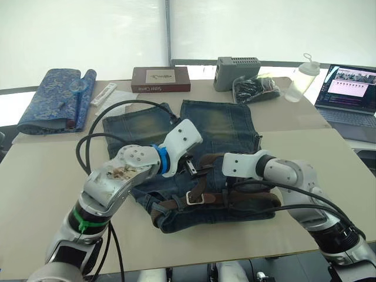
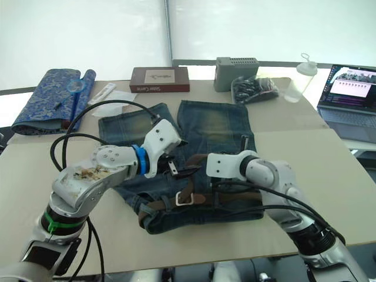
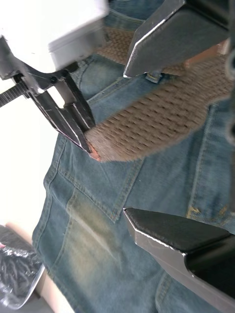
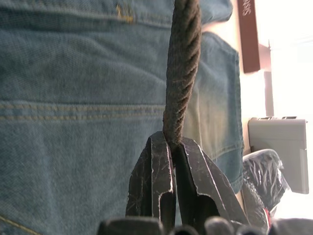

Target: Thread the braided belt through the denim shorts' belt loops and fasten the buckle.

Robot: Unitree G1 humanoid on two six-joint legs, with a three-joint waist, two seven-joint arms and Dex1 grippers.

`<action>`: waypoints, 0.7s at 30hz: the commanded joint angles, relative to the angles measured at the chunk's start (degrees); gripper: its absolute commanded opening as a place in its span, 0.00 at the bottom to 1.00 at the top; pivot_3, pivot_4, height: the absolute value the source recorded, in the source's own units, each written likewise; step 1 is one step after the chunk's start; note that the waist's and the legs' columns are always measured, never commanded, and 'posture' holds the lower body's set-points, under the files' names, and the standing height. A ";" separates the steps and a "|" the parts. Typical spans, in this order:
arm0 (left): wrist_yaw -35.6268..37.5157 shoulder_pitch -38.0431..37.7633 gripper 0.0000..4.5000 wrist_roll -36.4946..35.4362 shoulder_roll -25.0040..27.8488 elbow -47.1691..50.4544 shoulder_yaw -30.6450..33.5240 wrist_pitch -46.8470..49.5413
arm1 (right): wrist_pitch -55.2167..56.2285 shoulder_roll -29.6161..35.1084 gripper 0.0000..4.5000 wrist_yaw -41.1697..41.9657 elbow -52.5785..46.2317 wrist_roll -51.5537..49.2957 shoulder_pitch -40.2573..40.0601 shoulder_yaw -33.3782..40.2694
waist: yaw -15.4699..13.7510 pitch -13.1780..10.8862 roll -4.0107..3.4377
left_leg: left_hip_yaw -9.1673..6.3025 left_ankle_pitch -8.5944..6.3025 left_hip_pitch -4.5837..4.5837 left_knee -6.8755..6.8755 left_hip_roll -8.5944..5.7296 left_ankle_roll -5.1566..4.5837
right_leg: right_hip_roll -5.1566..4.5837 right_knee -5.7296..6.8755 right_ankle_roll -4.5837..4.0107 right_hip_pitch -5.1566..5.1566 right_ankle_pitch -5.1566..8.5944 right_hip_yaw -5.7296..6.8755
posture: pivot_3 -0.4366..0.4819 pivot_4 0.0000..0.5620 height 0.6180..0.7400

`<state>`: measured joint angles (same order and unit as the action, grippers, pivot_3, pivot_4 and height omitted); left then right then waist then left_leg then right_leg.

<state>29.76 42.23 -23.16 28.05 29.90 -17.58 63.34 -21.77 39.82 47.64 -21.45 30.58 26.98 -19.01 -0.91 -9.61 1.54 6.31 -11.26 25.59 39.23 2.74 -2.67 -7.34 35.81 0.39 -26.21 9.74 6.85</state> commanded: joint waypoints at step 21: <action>1.99 9.42 0.29 15.37 -1.66 -9.37 -13.95 -10.02 | -9.06 -3.49 0.00 3.70 -7.06 1.33 1.39 1.03 | 0.17 -0.01 0.00 | 0.01 0.00 0.02 0.00 0.01 0.02 | -0.02 0.04 -0.10 -0.06 0.06 0.00 | 0.48 0.27 0.74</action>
<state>31.04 50.81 -8.73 26.73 19.66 -33.07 55.28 -30.05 36.61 51.19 -25.69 32.35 28.18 -19.55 -0.74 -9.62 1.54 6.31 -11.26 25.61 39.24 2.75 -2.65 -7.37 35.85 0.29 -26.26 9.80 6.84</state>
